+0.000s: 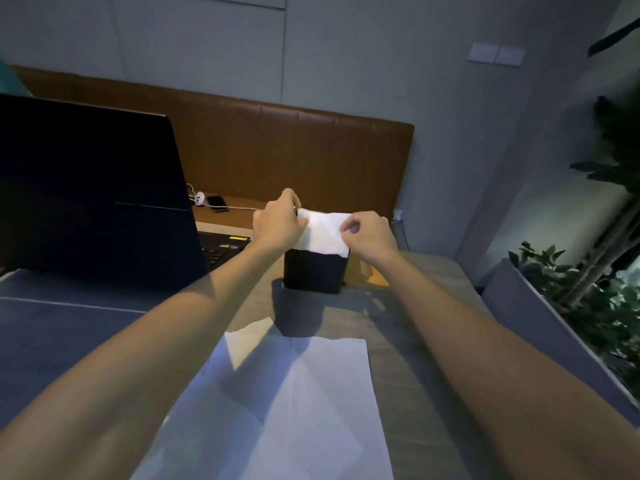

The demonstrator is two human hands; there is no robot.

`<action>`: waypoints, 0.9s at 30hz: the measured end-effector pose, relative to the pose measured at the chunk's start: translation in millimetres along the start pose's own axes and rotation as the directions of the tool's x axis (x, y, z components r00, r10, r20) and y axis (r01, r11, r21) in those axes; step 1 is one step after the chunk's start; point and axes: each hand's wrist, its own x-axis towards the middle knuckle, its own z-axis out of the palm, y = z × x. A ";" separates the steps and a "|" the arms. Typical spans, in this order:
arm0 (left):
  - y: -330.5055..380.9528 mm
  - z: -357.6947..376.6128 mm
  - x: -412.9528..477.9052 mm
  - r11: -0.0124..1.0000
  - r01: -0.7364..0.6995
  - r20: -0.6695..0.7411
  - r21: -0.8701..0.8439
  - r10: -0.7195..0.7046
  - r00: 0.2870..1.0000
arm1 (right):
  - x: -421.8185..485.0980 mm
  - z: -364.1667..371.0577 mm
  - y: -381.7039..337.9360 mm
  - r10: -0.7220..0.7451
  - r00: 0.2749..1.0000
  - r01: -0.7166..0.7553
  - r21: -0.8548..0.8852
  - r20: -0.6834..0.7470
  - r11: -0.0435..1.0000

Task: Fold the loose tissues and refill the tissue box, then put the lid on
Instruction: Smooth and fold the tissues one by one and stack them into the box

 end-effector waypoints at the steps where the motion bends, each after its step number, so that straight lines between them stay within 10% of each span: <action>1: -1.2 3.1 3.7 0.996 -0.027 0.029 0.080 0.025 0.999 | 4.6 3.6 -0.6 -0.011 1.000 0.012 -0.060 0.020 0.998; 9: -2.8 15.9 24.2 0.891 -0.202 0.217 0.406 0.121 0.969 | 25.7 20.8 -5.2 -0.042 0.975 0.116 -0.337 0.218 0.934; 27: -1.1 19.0 37.7 0.849 -0.299 0.553 0.435 0.010 0.833 | 44.3 19.2 0.0 -0.049 0.874 0.232 -0.327 0.484 0.916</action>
